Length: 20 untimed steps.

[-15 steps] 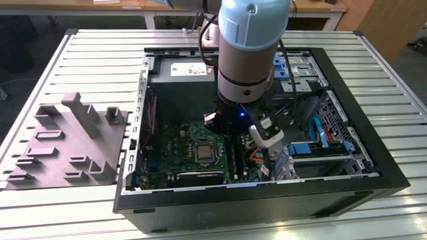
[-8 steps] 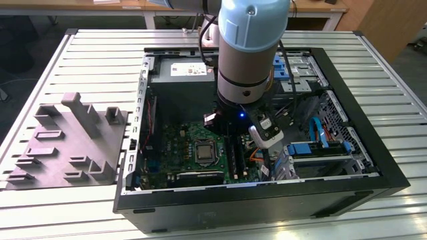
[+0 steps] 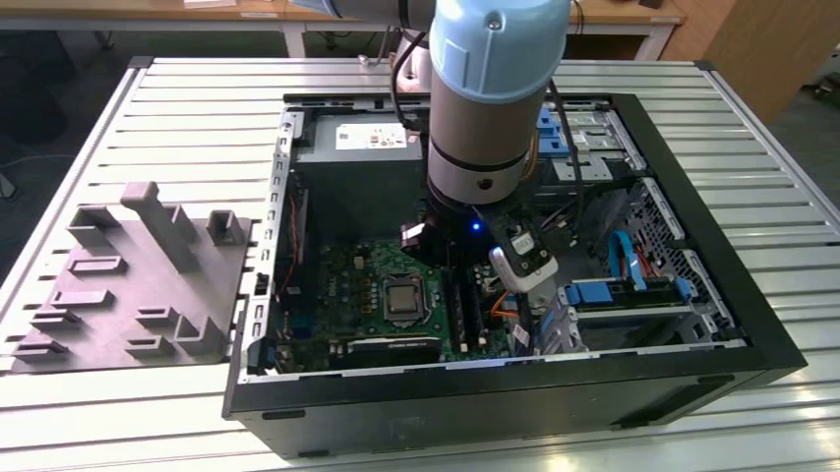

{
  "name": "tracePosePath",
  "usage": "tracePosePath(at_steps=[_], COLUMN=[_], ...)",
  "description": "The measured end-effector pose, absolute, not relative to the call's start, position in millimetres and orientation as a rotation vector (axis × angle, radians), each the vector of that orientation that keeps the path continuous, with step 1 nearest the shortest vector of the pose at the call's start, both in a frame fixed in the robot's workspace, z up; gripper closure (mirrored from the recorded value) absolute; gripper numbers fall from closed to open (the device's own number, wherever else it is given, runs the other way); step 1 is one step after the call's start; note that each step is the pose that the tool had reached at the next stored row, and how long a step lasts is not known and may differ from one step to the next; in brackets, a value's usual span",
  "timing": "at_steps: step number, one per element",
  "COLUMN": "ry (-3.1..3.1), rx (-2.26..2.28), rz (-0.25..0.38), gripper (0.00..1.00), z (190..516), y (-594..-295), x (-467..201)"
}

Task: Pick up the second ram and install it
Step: 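Insert the second ram into the second slot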

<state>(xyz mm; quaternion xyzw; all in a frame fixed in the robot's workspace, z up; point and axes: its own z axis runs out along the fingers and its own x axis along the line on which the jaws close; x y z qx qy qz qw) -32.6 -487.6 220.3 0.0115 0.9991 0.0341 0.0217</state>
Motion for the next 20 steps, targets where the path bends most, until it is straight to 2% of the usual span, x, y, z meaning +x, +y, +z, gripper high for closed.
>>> tracePosePath(at_steps=[20], ry=[3.097], rx=[0.036], rz=[0.071], gripper=[0.89], z=[228.6], y=[-480.9], x=[-32.5])
